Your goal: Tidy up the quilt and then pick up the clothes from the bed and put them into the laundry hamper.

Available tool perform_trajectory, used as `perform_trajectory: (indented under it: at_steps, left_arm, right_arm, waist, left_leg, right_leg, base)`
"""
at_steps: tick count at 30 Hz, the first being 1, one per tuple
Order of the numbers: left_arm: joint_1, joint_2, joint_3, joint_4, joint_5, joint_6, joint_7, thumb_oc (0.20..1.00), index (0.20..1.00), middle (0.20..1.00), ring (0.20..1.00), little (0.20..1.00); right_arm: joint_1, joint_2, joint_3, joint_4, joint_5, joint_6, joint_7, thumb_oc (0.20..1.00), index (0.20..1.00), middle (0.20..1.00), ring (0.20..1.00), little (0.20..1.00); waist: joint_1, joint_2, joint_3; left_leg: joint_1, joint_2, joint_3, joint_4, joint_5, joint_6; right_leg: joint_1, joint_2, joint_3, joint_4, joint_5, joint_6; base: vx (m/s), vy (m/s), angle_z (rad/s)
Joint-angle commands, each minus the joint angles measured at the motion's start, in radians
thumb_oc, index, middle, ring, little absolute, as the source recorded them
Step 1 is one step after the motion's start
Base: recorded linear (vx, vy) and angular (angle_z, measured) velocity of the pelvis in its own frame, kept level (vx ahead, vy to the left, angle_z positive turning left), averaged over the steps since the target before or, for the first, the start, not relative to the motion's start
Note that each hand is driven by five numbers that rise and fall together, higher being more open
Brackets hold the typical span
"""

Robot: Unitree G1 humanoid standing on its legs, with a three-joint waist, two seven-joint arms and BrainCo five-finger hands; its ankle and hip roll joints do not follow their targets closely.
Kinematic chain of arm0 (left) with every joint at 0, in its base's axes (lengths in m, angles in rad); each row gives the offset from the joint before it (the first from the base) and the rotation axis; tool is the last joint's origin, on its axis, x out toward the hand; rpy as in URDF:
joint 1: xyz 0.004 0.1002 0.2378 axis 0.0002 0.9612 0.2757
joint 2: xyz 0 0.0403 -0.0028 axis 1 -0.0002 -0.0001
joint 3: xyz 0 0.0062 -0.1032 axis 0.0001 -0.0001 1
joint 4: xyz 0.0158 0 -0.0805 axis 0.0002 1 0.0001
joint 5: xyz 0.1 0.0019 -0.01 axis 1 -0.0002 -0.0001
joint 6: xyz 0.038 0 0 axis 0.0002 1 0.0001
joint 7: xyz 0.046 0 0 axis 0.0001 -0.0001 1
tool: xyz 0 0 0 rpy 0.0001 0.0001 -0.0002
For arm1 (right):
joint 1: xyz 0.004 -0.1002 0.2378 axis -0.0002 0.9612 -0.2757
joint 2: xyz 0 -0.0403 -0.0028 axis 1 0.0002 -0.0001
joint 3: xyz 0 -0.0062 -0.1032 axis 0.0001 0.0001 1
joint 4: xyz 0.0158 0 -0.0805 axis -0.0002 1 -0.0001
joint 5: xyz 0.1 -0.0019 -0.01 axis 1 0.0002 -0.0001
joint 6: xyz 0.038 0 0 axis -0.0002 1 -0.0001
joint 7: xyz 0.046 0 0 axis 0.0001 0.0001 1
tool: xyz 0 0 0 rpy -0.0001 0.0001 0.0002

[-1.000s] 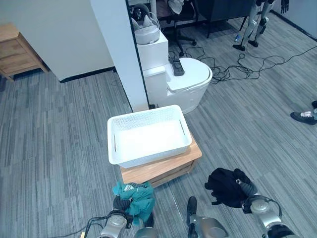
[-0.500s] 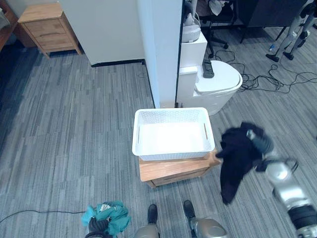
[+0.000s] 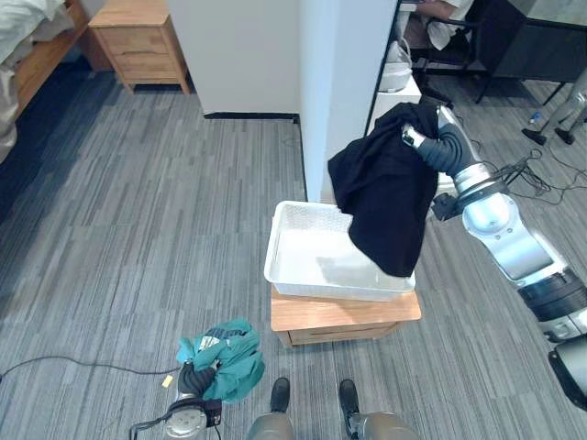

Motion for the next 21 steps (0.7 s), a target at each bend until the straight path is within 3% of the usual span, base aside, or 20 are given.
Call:
perform_trajectory:
  at_steps: [1, 4, 5, 6, 7, 11, 12, 15, 21]
  left_arm:
    - [-0.030, 0.083, 0.008, -0.163, -0.065, -0.109, -0.013, 0.200, 0.200, 0.200, 0.200, 0.200]
    - [-0.046, 0.142, 0.036, -0.321, -0.095, -0.142, -0.037, 0.200, 0.200, 0.200, 0.200, 0.200]
    - [-0.044, 0.143, 0.037, -0.323, -0.095, -0.141, -0.037, 0.200, 0.200, 0.200, 0.200, 0.200]
    - [-0.058, 0.168, 0.043, -0.369, -0.108, -0.150, -0.052, 0.200, 0.200, 0.200, 0.200, 0.200]
    - [-0.074, 0.197, 0.050, -0.410, -0.117, -0.158, -0.068, 0.200, 0.200, 0.200, 0.200, 0.200]
    - [-0.132, 0.293, 0.055, -0.531, -0.090, -0.181, -0.096, 0.200, 0.200, 0.200, 0.200, 0.200]
    - [-0.149, 0.306, 0.063, -0.583, -0.071, -0.192, -0.097, 0.200, 0.200, 0.200, 0.200, 0.200]
    - [-0.165, 0.298, 0.042, -0.579, -0.075, -0.203, -0.117, 0.200, 0.200, 0.200, 0.200, 0.200]
    - [-0.253, 0.253, 0.019, -0.464, -0.009, -0.162, -0.083, 0.200, 0.200, 0.200, 0.200, 0.200]
  right_arm:
    - [0.023, 0.008, -0.026, 0.008, -0.017, -0.027, -0.019, 0.200, 0.200, 0.200, 0.200, 0.200]
    - [0.067, 0.040, -0.010, 0.070, -0.045, -0.021, -0.003, 0.200, 0.200, 0.200, 0.200, 0.200]
    - [0.067, 0.041, -0.010, 0.071, -0.045, -0.021, -0.003, 0.244, 0.244, 0.244, 0.244, 0.244]
    - [0.084, 0.046, -0.003, 0.094, -0.056, -0.019, 0.002, 0.752, 0.752, 0.752, 0.752, 0.752]
    - [0.100, 0.038, 0.000, 0.109, -0.070, -0.013, 0.010, 1.000, 1.000, 1.000, 1.000, 1.000]
    - [0.186, -0.013, -0.007, 0.126, -0.175, -0.012, 0.024, 1.000, 1.000, 1.000, 1.000, 1.000]
    - [0.236, -0.070, -0.026, 0.091, -0.268, -0.016, 0.016, 1.000, 1.000, 1.000, 1.000, 1.000]
    - [0.333, -0.142, -0.075, 0.014, -0.378, -0.031, 0.005, 1.000, 1.000, 1.000, 1.000, 1.000]
    - [0.589, -0.095, -0.285, -0.065, -0.399, 0.000, -0.016, 1.000, 1.000, 1.000, 1.000, 1.000]
  waist:
    - [0.017, 0.016, -0.027]
    - [0.027, 0.029, -0.013]
    - [0.027, 0.028, -0.014]
    - [0.027, 0.032, -0.013]
    - [0.026, 0.037, -0.013]
    - [0.009, 0.052, -0.016]
    - [-0.002, 0.055, -0.019]
    - [-0.030, 0.057, -0.027]
    - [-0.113, 0.049, -0.038]
  left_leg:
    - [0.064, 0.028, 0.035, 0.000, -0.135, -0.024]
    - [0.046, 0.023, 0.024, 0.000, -0.128, -0.027]
    - [0.045, 0.023, 0.023, 0.000, -0.127, -0.027]
    - [0.041, 0.022, 0.022, 0.000, -0.126, -0.028]
    - [0.038, 0.022, 0.022, 0.000, -0.125, -0.030]
    - [0.039, 0.023, 0.028, 0.000, -0.125, -0.033]
    - [0.044, 0.026, 0.033, 0.000, -0.129, -0.035]
    - [0.057, 0.032, 0.049, 0.000, -0.136, -0.037]
    - [0.077, 0.043, 0.098, 0.000, -0.152, -0.035]
  right_leg:
    - [-0.035, -0.079, -0.062, 0.003, -0.110, 0.064]
    - [-0.046, -0.081, -0.073, 0.004, -0.110, 0.066]
    - [-0.046, -0.081, -0.074, 0.004, -0.110, 0.066]
    - [-0.049, -0.082, -0.075, 0.004, -0.110, 0.066]
    - [-0.051, -0.083, -0.079, 0.003, -0.111, 0.067]
    - [-0.048, -0.083, -0.079, 0.000, -0.116, 0.068]
    - [-0.044, -0.082, -0.076, 0.000, -0.121, 0.069]
    - [-0.034, -0.081, -0.070, 0.000, -0.129, 0.072]
    - [-0.042, -0.076, -0.031, 0.000, -0.122, 0.078]
  base:
    - [-0.02, -0.020, 0.19]
    - [-0.04, -0.037, 0.18]
    - [-0.03, -0.040, 0.14]
    - [0.00, -0.031, 0.18]
    - [0.00, -0.041, 0.13]
    - [0.02, -0.030, 0.07]
    - [0.03, -0.028, -0.02]
    - [0.05, -0.018, -0.11]
    - [0.03, 0.007, -0.29]
